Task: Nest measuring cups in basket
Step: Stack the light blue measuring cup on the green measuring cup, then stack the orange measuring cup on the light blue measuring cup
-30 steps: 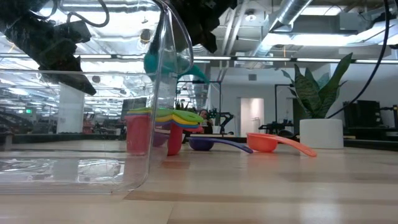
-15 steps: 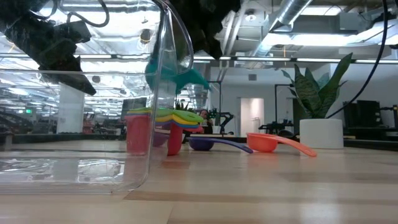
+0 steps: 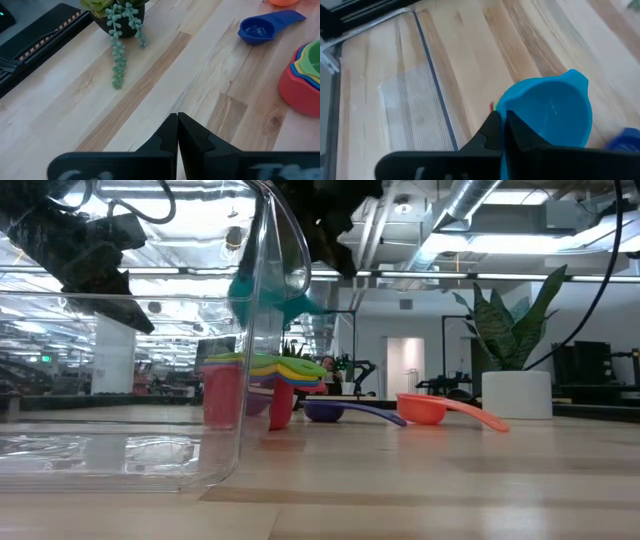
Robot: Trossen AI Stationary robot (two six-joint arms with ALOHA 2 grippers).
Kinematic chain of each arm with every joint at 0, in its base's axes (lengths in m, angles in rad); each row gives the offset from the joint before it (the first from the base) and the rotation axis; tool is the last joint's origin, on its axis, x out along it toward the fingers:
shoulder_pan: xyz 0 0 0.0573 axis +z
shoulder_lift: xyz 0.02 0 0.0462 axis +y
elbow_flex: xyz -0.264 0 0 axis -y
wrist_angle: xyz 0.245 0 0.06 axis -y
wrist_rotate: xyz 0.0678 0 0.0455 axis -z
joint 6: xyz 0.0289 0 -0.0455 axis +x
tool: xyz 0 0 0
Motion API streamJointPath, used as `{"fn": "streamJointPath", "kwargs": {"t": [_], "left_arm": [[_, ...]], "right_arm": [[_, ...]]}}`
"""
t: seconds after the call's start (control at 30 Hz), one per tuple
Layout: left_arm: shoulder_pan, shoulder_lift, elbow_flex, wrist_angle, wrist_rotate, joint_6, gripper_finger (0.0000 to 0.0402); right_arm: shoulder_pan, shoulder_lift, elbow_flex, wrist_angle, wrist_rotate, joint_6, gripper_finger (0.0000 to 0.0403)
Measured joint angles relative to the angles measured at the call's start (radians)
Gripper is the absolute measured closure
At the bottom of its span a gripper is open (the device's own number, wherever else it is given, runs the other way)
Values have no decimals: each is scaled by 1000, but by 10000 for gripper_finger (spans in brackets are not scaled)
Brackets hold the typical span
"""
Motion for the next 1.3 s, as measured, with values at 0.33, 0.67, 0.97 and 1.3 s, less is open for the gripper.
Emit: {"fn": "streamJointPath", "kwargs": {"t": [0.33,0.67,0.97,1.3], "left_arm": [[0,0,0,-2,0,0,401],[0,0,0,-3,0,0,401],[0,0,0,-3,1,0,401],[0,0,0,-3,1,0,401]], "right_arm": [[0,26,-2,23,-26,23,395],[0,26,-2,18,-50,24,350],[0,26,-2,16,-50,29,316],[-3,26,-2,22,-42,-3,298]]}}
